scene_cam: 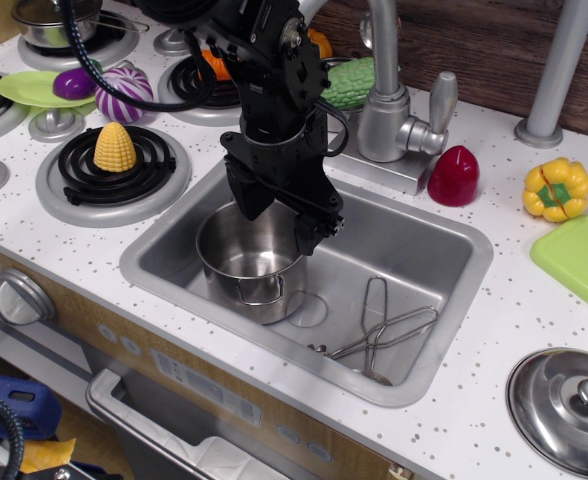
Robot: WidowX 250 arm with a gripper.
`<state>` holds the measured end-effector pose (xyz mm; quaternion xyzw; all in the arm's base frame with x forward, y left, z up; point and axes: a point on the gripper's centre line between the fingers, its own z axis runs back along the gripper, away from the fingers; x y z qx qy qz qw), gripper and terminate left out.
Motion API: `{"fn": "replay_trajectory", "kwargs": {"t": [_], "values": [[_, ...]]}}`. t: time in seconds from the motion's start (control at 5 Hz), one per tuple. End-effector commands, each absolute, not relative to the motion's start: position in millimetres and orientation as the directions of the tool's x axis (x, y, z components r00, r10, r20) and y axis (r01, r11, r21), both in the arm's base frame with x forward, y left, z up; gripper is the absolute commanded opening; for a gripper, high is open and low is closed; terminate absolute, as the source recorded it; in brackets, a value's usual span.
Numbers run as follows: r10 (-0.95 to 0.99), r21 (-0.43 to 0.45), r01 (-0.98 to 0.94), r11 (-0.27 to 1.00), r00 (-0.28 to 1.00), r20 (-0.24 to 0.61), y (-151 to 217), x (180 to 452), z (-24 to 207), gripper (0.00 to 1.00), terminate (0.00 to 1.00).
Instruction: Pick up pot from sink
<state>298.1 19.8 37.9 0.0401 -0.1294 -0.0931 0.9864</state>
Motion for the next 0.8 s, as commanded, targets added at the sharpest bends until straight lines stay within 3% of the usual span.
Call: {"fn": "replay_trajectory", "kwargs": {"t": [0.0, 0.6], "values": [[-0.194, 0.103, 0.173, 0.979, 0.949, 0.248, 20, 298, 38, 1.0, 0.0], [-0.185, 0.073, 0.172, 0.982, 0.947, 0.261, 22, 304, 0, 1.0, 0.0]]}}
